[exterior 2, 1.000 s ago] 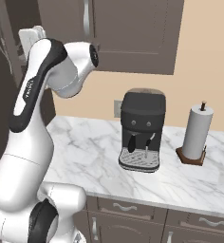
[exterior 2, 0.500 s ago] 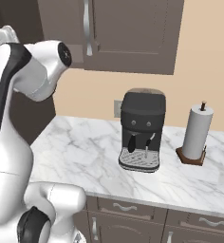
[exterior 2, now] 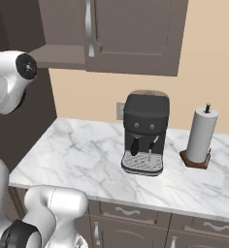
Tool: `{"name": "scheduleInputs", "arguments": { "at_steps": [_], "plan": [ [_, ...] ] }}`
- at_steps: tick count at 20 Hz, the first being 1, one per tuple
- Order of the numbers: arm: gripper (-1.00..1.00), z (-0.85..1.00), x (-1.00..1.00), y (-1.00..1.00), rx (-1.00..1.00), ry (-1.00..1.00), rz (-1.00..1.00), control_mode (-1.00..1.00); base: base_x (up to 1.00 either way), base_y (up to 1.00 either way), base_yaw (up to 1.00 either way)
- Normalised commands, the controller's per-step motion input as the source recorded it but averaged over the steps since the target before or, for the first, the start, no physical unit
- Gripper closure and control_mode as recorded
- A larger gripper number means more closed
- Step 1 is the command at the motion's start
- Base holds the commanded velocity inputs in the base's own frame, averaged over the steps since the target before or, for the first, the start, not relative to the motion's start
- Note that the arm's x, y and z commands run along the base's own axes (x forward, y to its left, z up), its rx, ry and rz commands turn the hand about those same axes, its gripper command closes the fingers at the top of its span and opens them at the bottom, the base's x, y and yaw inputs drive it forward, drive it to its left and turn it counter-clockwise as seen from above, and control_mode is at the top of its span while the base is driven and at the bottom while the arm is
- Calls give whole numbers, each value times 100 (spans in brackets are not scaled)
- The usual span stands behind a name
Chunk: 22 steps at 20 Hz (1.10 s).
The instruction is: Open the cabinet, pick the kettle from the cabinet, and place it in the sink.
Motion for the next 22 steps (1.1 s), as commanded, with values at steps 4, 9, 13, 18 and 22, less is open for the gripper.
{"name": "scheduleInputs", "arguments": {
  "at_steps": [4,9,13,18,22],
  "plan": [
    [-100,-9,0,63,0,-1,-13,-100,0,0,0],
    [-100,-2,4,44,0,0,-6,-100,0,0,0],
    [-100,5,2,-9,1,0,0,-100,0,0,0],
    [-100,13,-7,-52,0,0,2,-100,0,0,0],
    [-100,16,-13,-60,0,-4,0,-100,0,0,0]
  ]
}}
